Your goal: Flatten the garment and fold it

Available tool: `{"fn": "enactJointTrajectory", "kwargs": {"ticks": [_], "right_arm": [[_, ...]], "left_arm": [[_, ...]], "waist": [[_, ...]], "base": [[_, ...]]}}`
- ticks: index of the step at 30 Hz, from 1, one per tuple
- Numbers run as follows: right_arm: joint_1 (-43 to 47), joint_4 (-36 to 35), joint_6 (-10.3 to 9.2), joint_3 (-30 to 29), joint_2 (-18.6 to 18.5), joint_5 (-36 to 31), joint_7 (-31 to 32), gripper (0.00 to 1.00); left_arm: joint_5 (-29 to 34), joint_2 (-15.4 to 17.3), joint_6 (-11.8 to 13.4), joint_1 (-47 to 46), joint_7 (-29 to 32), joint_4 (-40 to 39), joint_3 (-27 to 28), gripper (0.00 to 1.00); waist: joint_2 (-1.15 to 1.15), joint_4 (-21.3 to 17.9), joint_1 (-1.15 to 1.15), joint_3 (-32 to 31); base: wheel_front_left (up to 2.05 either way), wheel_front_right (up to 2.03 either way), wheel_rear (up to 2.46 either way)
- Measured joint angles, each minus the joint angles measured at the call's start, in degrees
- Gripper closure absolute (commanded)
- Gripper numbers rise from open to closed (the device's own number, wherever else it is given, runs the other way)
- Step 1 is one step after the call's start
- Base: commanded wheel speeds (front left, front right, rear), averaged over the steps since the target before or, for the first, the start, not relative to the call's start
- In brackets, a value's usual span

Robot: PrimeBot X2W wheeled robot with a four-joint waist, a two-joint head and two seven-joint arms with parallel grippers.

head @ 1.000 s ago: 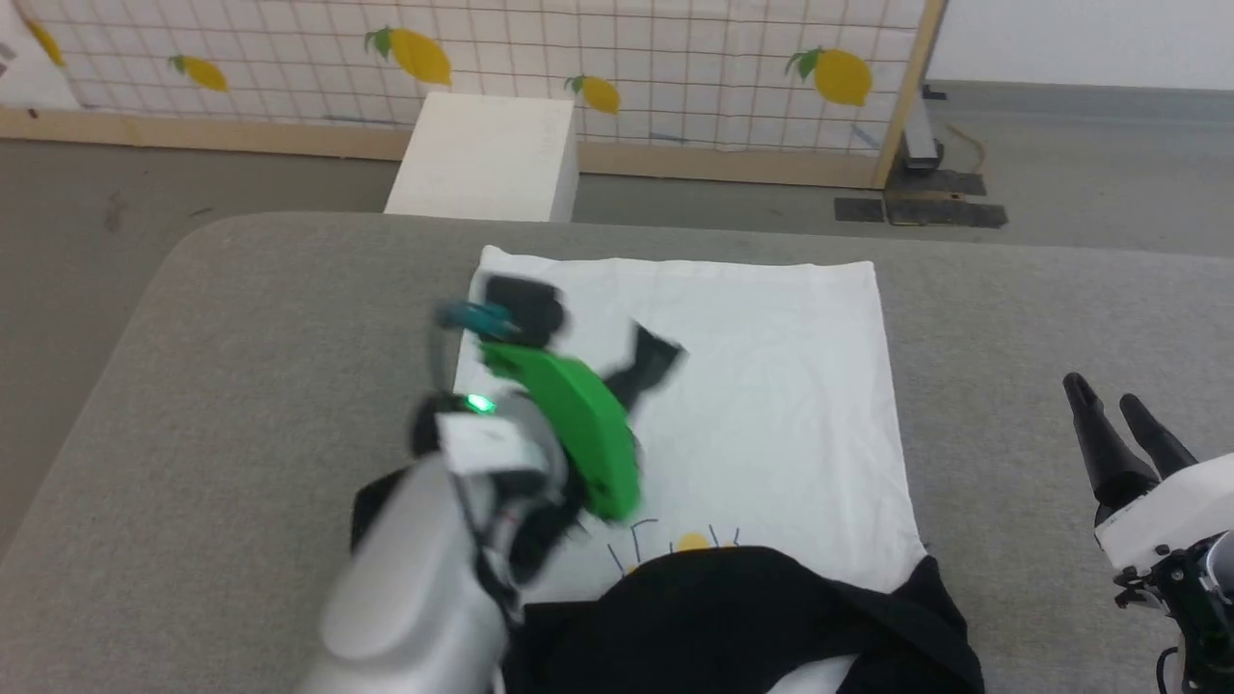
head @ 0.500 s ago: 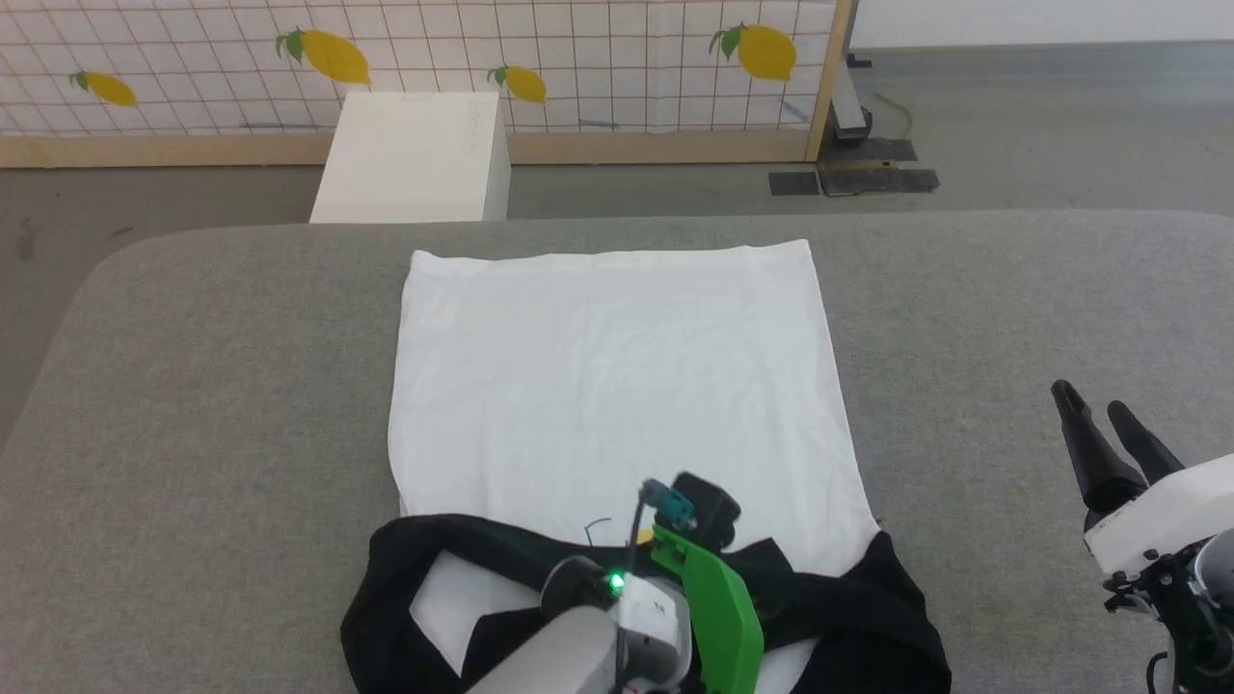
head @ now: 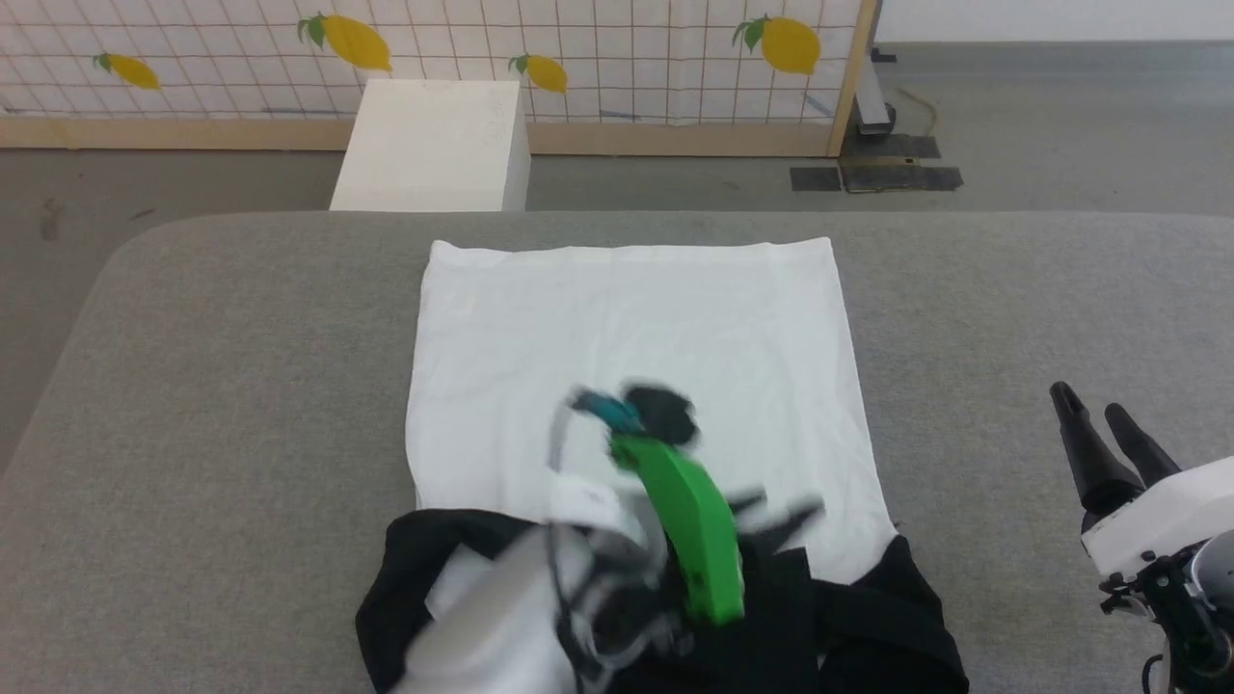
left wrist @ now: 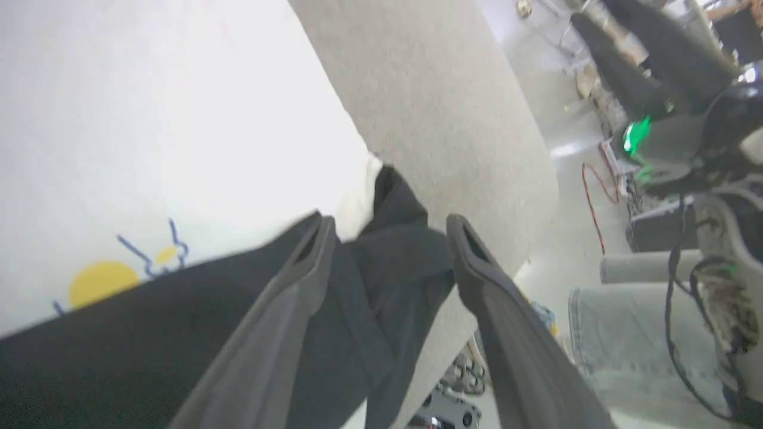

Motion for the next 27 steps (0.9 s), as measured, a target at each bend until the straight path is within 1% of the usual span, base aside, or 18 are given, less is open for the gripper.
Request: {"fn": "enactJointTrajectory", "kwargs": {"ticks": [2, 5, 8, 11, 13, 14, 16, 18, 21, 22, 25, 26, 27], "right_arm": [[-0.01, 0.0, 0.0, 0.24, 0.0, 0.0, 0.0, 0.0], [-0.14, 0.01, 0.0, 0.71, 0.0, -0.01, 0.04, 0.0], [-0.6, 0.12, 0.0, 1.44, 0.0, -0.01, 0.44, 0.0], [-0.93, 0.15, 0.0, 2.12, 0.0, -0.12, 0.51, 0.0], [-1.27, 0.23, 0.0, 2.35, 0.01, -0.14, 0.49, 0.0], [-1.62, 0.29, 0.0, 2.47, 0.01, -0.21, 0.51, 0.0], [-2.22, 0.33, 0.0, 2.7, -0.01, -0.49, 0.51, 0.0], [-2.89, 0.6, 0.0, 2.71, 0.01, -0.9, 0.51, 0.0], [-4.45, 1.13, 0.0, 2.31, 0.01, -2.15, 0.52, 0.0], [-10.01, 2.41, 0.0, 1.37, 0.01, -3.81, 2.07, 0.0], [-16.69, 4.38, 0.0, 0.4, -0.01, -5.9, 5.3, 0.0], [-18.75, 4.78, 0.0, 0.25, -0.02, -7.28, 6.66, 0.0], [-21.37, 5.23, 0.0, 0.29, -0.04, -10.15, 8.69, 0.0]], "left_arm": [[-1.57, 0.11, 0.57, -2.07, -3.67, -1.41, 4.75, 0.0], [-0.9, 1.9, 1.74, -5.12, -11.05, -2.34, 11.46, 0.0], [1.04, 5.71, 2.69, -6.38, -19.74, -2.22, 17.72, 0.0], [4.31, 10.11, 3.71, -6.46, -26.37, -1.21, 21.4, 0.0], [7.58, 13.01, 4.33, -6.31, -30.29, -0.21, 22.47, 0.0], [8.26, 14.27, 4.82, -5.94, -32.06, 0.38, 23.46, 0.0], [10.74, 16.62, 5.42, -4.87, -34.95, 1.2, 23.94, 0.0], [13.68, 18.59, 6.79, -3.11, -37.74, 1.51, 24.28, 0.0], [15.33, 19.56, 8.17, -0.36, -39.95, 0.71, 26.4, 0.0], [17.13, 19.19, 8.8, 2.79, -40.62, -3.25, 30.26, 0.0], [18.73, 18.12, 8.7, 4.25, -40.79, -6.89, 33.33, 0.0], [19.48, 17.59, 8.57, 4.53, -40.79, -7.87, 34.27, 0.0], [19.76, 16.8, 8.03, 4.59, -40.79, -8.87, 35.15, 0.0]], "waist": [[0.0, 0.4, 0.0, -0.16], [0.0, 0.81, 0.0, -0.26], [0.0, 0.78, 0.0, 0.02], [0.0, 0.76, 0.0, 0.51], [0.0, 0.79, 0.0, 0.89], [0.0, 0.81, 0.0, 1.16], [0.0, 0.85, 0.0, 1.75], [0.0, 0.94, 0.0, 2.52], [0.0, 1.06, 0.0, 3.87], [0.0, 1.31, 0.0, 6.34], [0.0, 1.58, 0.0, 8.66], [0.0, 1.69, 0.0, 9.37], [0.0, 1.84, 0.0, 10.33]], "base": [[0.0, 0.0, 0.0], [0.0, 0.0, 0.0], [0.0, 0.0, 0.0], [0.0, 0.0, 0.0], [0.0, 0.0, 0.0], [0.0, 0.0, 0.0], [0.0, 0.0, 0.0], [0.0, 0.0, 0.0], [0.0, 0.0, 0.0], [0.0, 0.0, 0.0], [0.0, 0.0, 0.0], [0.0, 0.0, 0.0], [0.0, 0.0, 0.0]]}}
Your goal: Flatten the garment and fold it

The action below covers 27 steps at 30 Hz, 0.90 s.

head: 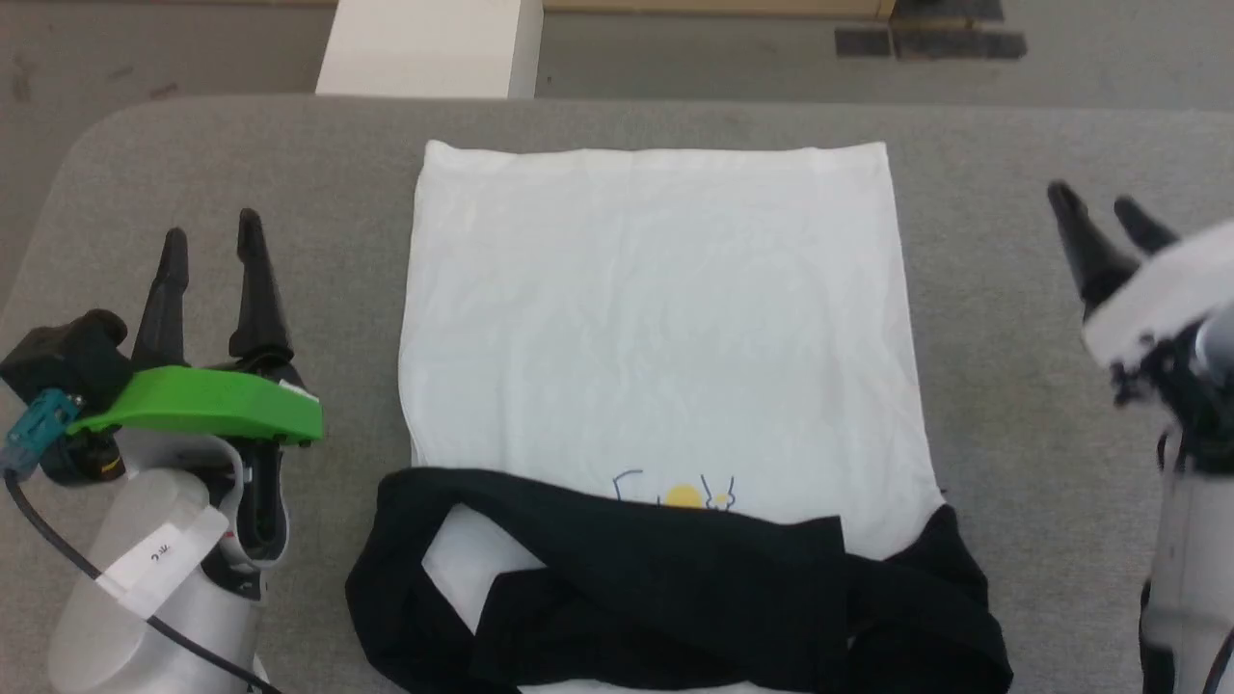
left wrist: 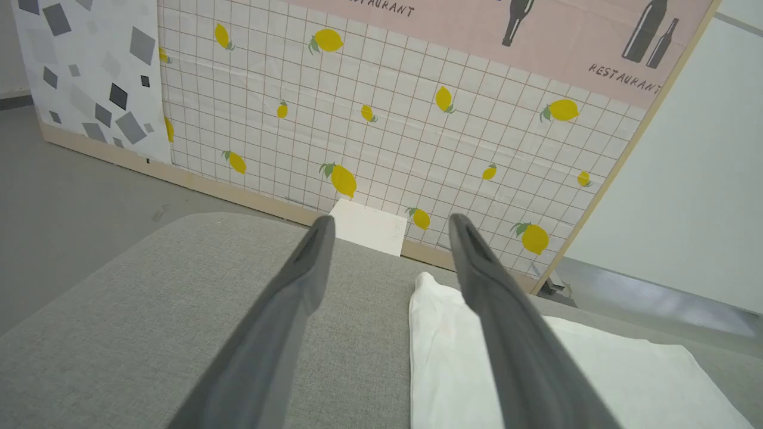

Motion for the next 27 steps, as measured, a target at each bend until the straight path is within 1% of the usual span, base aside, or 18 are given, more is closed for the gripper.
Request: {"fn": "enactJointTrajectory", "kwargs": {"ticks": [3, 5, 6, 9, 12, 15, 19, 23, 27], "right_arm": [[-8.0, 2.44, 0.0, -0.78, 0.03, -4.52, 5.01, 0.0], [-13.29, 3.78, 0.0, -0.76, -0.11, -9.42, 8.94, 0.0], [-15.42, 4.54, 0.0, -0.86, -0.12, -10.45, 10.38, 0.0], [-22.27, 7.53, 0.01, 0.91, -0.83, -15.86, 16.06, 0.0], [-27.67, 10.61, 0.01, 2.01, -1.78, -19.86, 20.74, 0.0], [-31.16, 13.43, 0.01, 2.92, -2.94, -24.04, 25.88, 0.0], [-33.57, 15.73, 0.01, 4.89, -4.36, -27.22, 31.58, 0.0], [-34.8, 16.33, 0.01, 6.76, -4.71, -27.62, 34.81, 0.0], [-34.96, 16.27, 0.0, 8.32, -4.86, -27.74, 36.3, 0.0]], "left_arm": [[1.3, -1.64, -1.45, -0.01, 0.0, -1.88, 1.47, 0.0], [1.96, -2.74, -2.68, -0.24, 0.0, -2.69, 2.24, 0.0], [2.18, -3.2, -3.27, -0.34, 0.0, -2.93, 2.56, 0.0], [3.85, -4.54, -4.83, -1.11, 0.0, -3.42, 3.69, 0.0], [4.46, -5.67, -6.39, -2.32, 0.0, -3.59, 4.65, 0.0], [5.1, -6.6, -7.44, -3.33, 0.0, -3.75, 5.84, 0.0], [5.99, -7.62, -8.71, -3.91, -0.01, -4.02, 7.22, 0.0], [7.38, -8.49, -9.51, -4.0, -0.01, -4.04, 8.56, 0.0], [7.69, -9.39, -10.4, -4.08, -0.01, -3.8, 9.83, 0.0]], "waist": [[0.0, 0.58, 0.0, 2.84], [0.0, 1.16, 0.01, 5.0], [0.0, 1.42, 0.01, 5.88], [0.0, 2.52, 0.01, 9.21], [0.0, 3.64, 0.01, 12.26], [0.0, 4.85, 0.01, 15.1], [0.0, 6.5, 0.02, 18.41], [0.0, 7.88, 0.02, 21.15], [0.0, 8.92, 0.01, 23.54]], "base": [[0.0, 0.0, 0.0], [0.0, 0.0, 0.0], [0.0, 0.0, 0.0], [0.0, 0.0, 0.0], [0.0, 0.0, 0.0], [0.0, 0.0, 0.0], [0.0, 0.0, 0.0], [0.0, 0.0, 0.0], [0.0, 0.0, 0.0]]}}
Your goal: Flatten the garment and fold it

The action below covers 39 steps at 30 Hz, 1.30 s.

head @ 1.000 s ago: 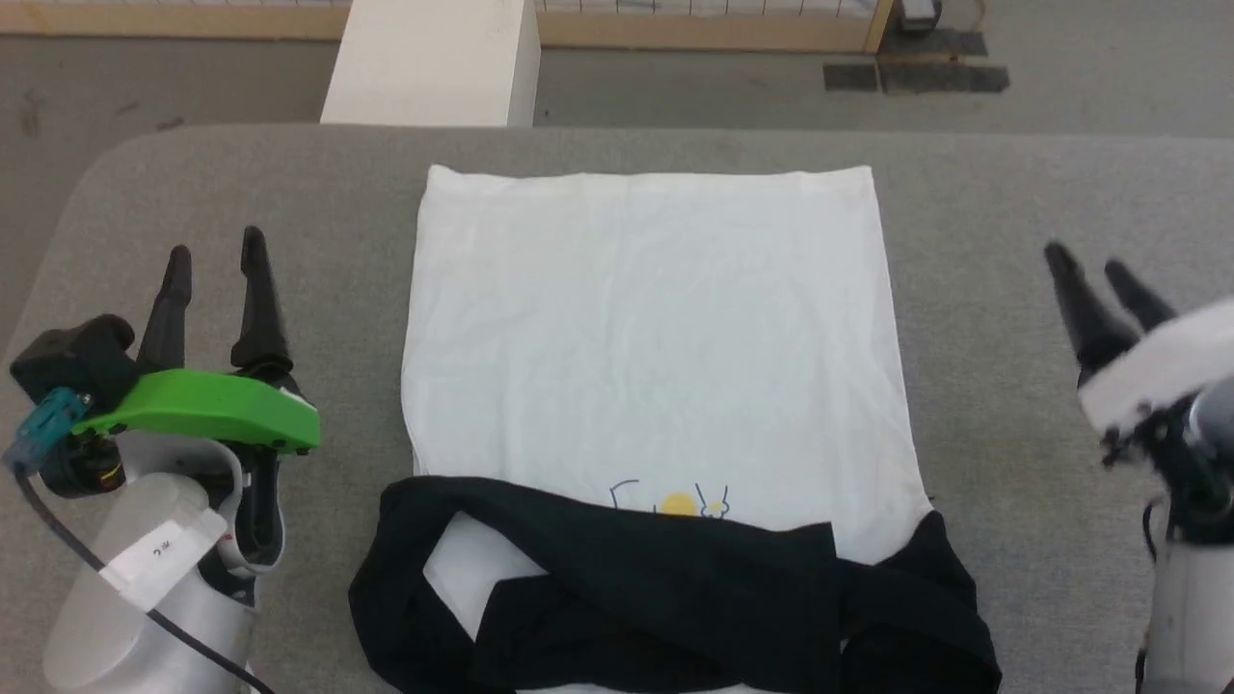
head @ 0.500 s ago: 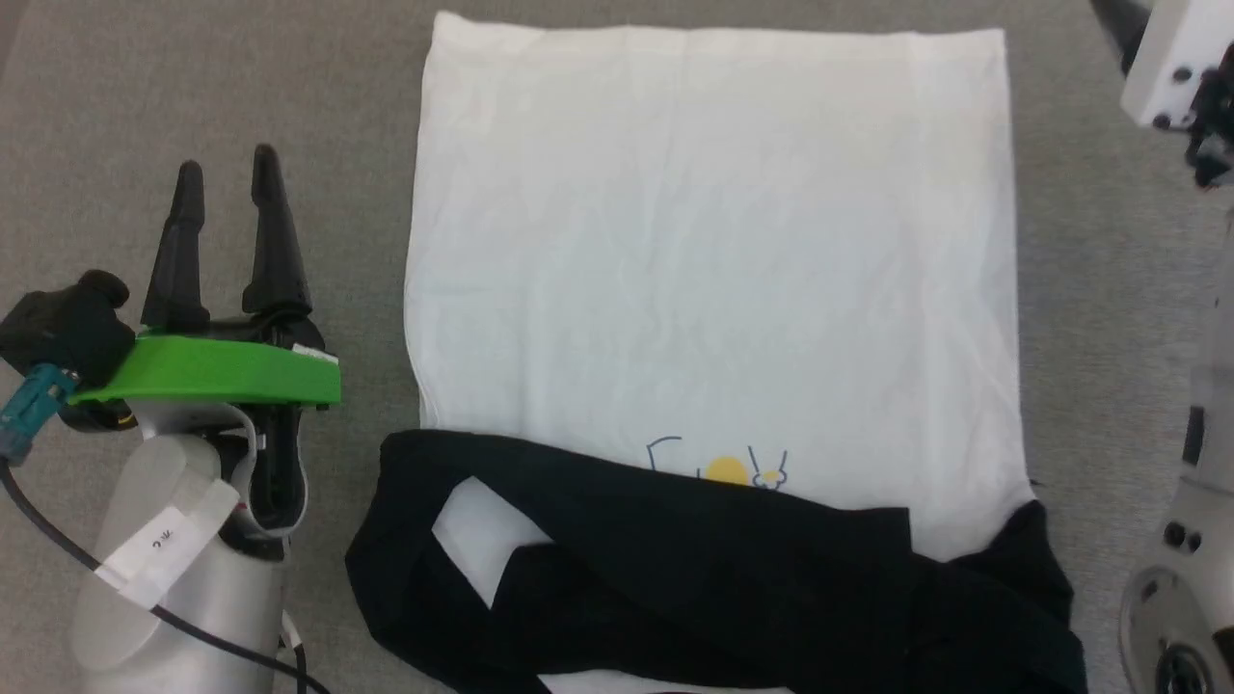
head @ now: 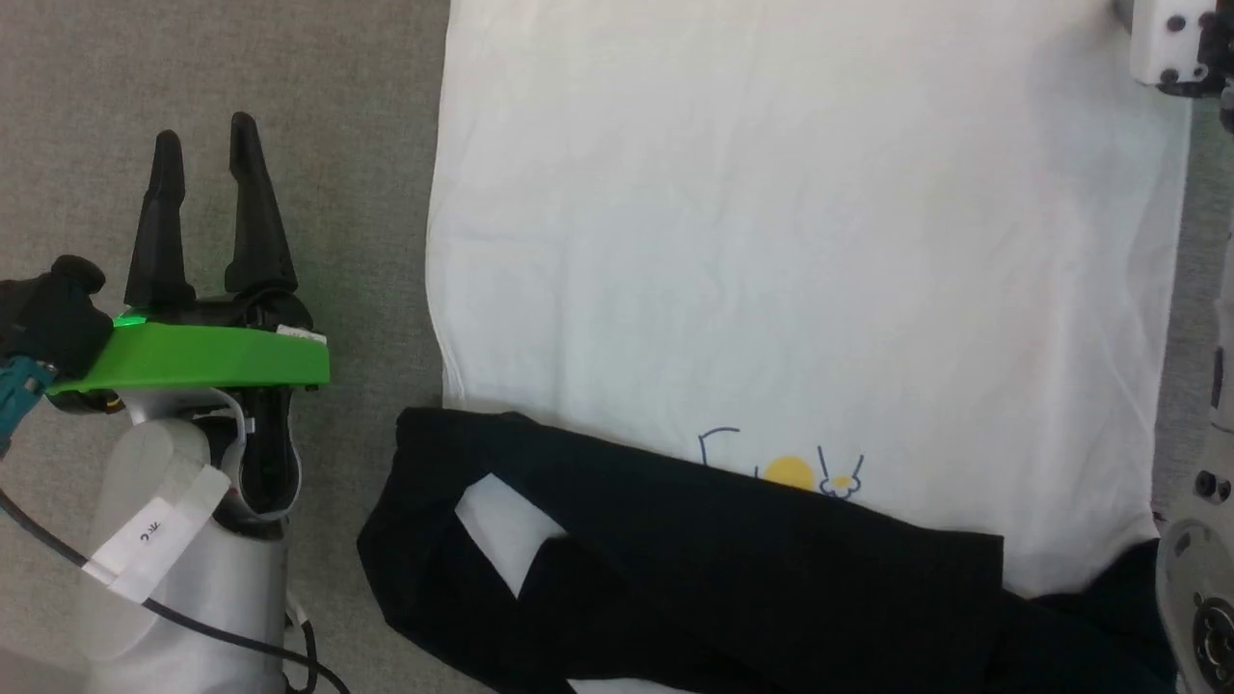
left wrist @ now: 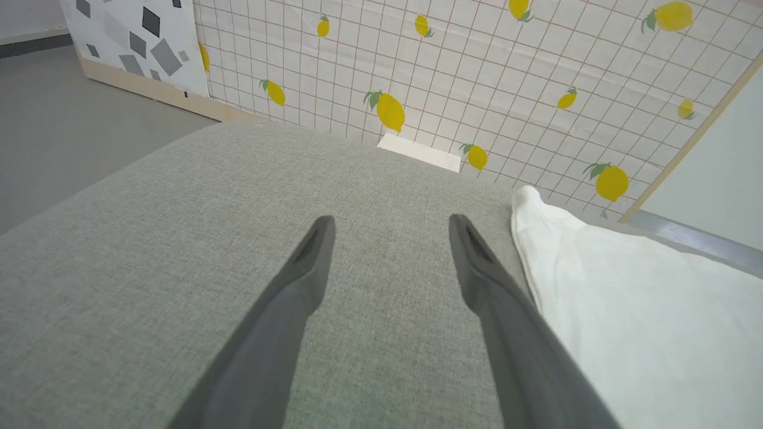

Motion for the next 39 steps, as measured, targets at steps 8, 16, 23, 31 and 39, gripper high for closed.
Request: {"fn": "enactJointTrajectory", "kwargs": {"ticks": [8, 16, 23, 31, 39], "right_arm": [[-0.68, -2.48, -0.01, 1.27, -0.43, 0.13, 2.55, 0.0], [-0.67, -5.02, 0.0, 0.42, 0.67, 1.05, 3.99, 1.0], [-0.81, -5.64, 0.0, 1.72, 1.55, 2.72, 0.92, 1.0], [-2.3, -5.27, 0.0, 7.38, 2.16, 7.17, -1.67, 1.0], [-2.97, -5.22, 0.0, 12.8, 2.72, 11.06, -2.91, 1.0]], "left_arm": [[0.89, -1.53, -1.23, -0.32, 0.0, 1.8, 1.11, 0.0], [1.09, -0.16, -2.36, -3.03, 0.14, 2.77, 0.67, 0.0], [-1.72, 8.23, -2.99, -14.8, 13.93, 1.2, -2.35, 0.0], [-8.57, 15.18, -2.94, -34.16, 46.85, 8.55, -7.79, 0.0], [-10.88, 15.52, 0.93, -42.73, 68.84, 15.3, -13.34, 0.0]], "waist": [[0.0, 1.1, 0.0, 2.21], [0.0, 0.14, 0.0, 2.22], [0.0, -2.09, -0.01, 2.15], [0.0, -6.15, -0.01, 2.78], [0.0, -10.36, -0.01, 4.26]], "base": [[0.0, 0.0, 0.0], [0.0, 0.0, 0.0], [0.0, 0.0, 0.0], [0.0, 0.0, 0.0], [0.0, 0.0, 0.0]]}}
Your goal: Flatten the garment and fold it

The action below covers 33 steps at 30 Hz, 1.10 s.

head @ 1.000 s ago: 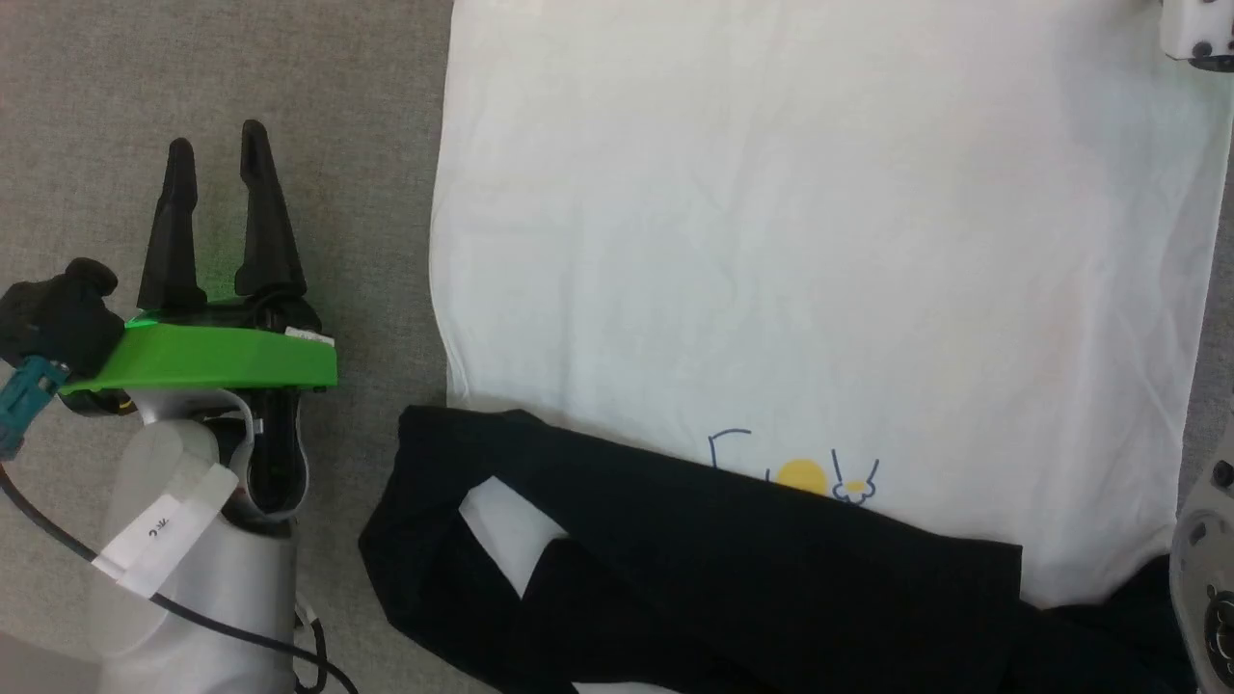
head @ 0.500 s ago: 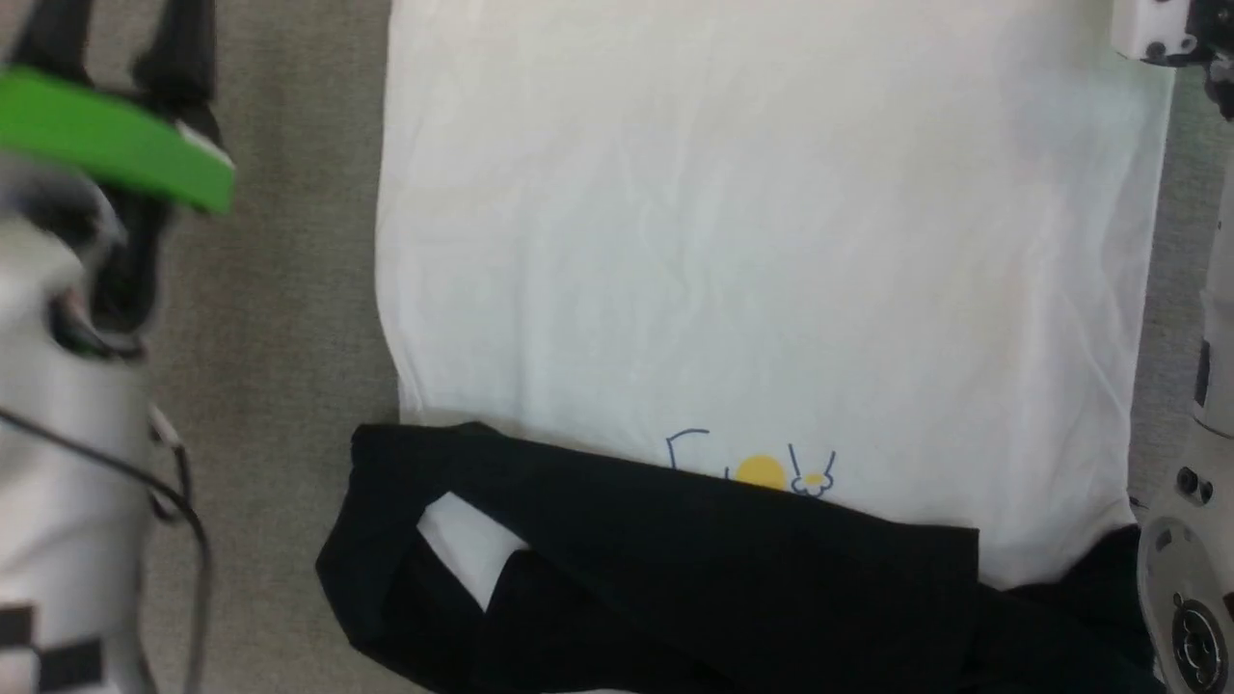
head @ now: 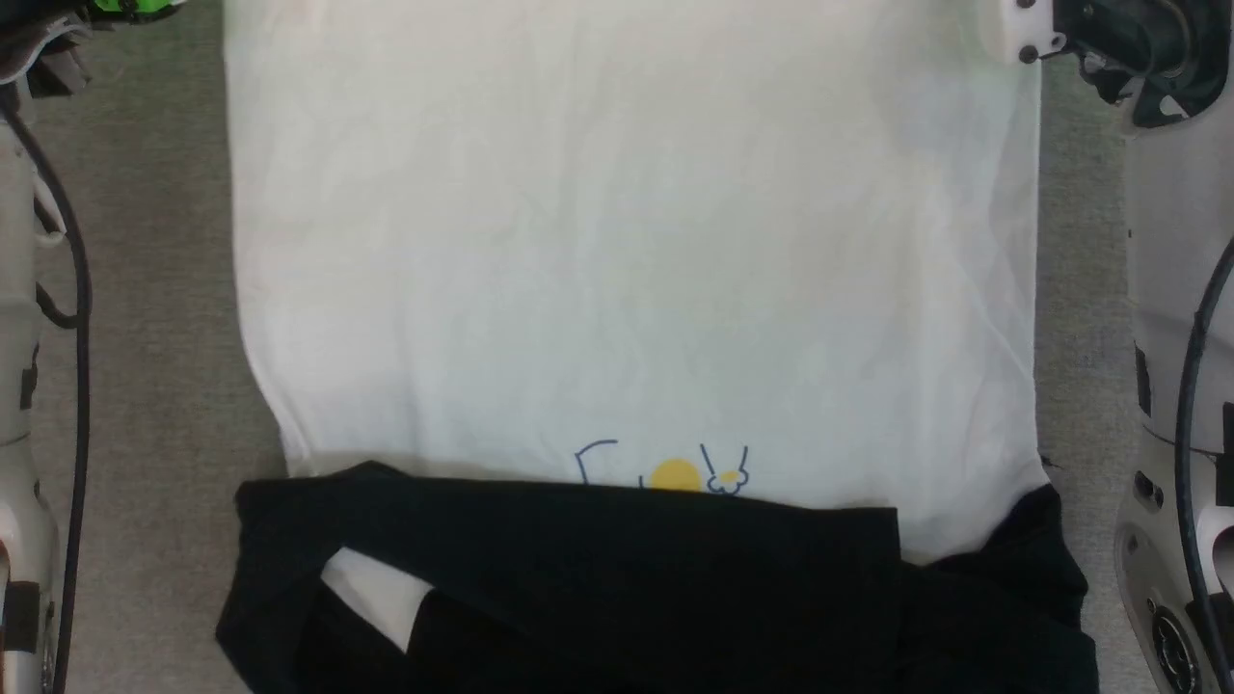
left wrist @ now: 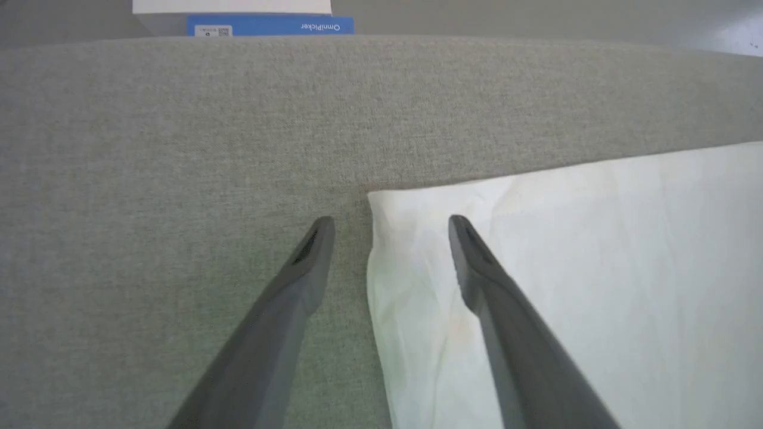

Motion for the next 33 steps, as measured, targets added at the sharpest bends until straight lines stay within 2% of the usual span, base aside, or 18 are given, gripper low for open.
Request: {"fn": "enactJointTrajectory", "kwargs": {"ticks": [8, 9, 10, 11, 15, 20, 29, 33], "right_arm": [[-0.35, -0.71, 0.01, 1.67, -0.56, 1.92, -1.04, 1.0], [-0.42, -0.75, 0.01, 1.75, -0.83, 2.21, -1.1, 1.0], [-0.5, -0.75, 0.01, 1.86, -1.21, 2.37, -1.21, 1.0], [-0.53, -0.73, 0.01, 1.91, -1.46, 2.69, -1.26, 1.0], [-0.62, -0.96, 0.01, 1.83, -1.77, 2.77, -1.76, 1.0], [-0.85, -1.02, 0.01, 0.68, -1.65, 2.63, -4.97, 1.0], [-7.17, 2.14, 0.01, -1.29, -1.3, -1.43, -18.73, 1.0], [-9.43, 4.98, 0.01, -1.99, -0.76, -2.57, -23.14, 1.0]], "left_arm": [[0.85, 1.93, 3.27, -0.21, 6.39, 1.22, -1.47, 0.0], [0.44, 1.94, 3.8, -0.2, 6.7, 0.96, -1.09, 0.18], [0.15, 1.99, 3.93, -0.05, 6.84, 0.65, -0.8, 0.9], [-0.09, 2.18, 3.94, 0.19, 7.0, 0.42, -0.74, 1.0], [-0.89, 2.05, 3.96, 1.48, 5.06, -1.2, 0.55, 1.0], [-0.83, 1.12, 2.96, 2.31, -2.44, -1.83, 1.96, 1.0], [0.73, -0.25, -1.42, -2.72, -19.96, 0.24, 4.57, 1.0], [0.88, -0.66, -2.38, -5.58, -23.4, 3.6, 4.54, 1.0]], "waist": [[0.0, -2.35, 0.0, 1.72], [0.0, -2.44, -0.01, 1.86], [0.0, -2.46, -0.01, 1.99], [0.0, -2.43, -0.01, 2.04], [0.0, -2.16, -0.01, 2.02], [0.0, -1.99, -0.01, 1.73], [0.0, -1.96, -0.01, 1.15], [0.0, -2.0, -0.01, 0.83]], "base": [[0.0, 0.0, 0.0], [0.0, 0.0, 0.0], [0.0, 0.0, 0.0], [0.0, 0.0, 0.0], [0.0, 0.0, 0.0], [0.0, 0.0, 0.0], [0.0, 0.0, 0.0], [0.0, 0.0, 0.0]]}}
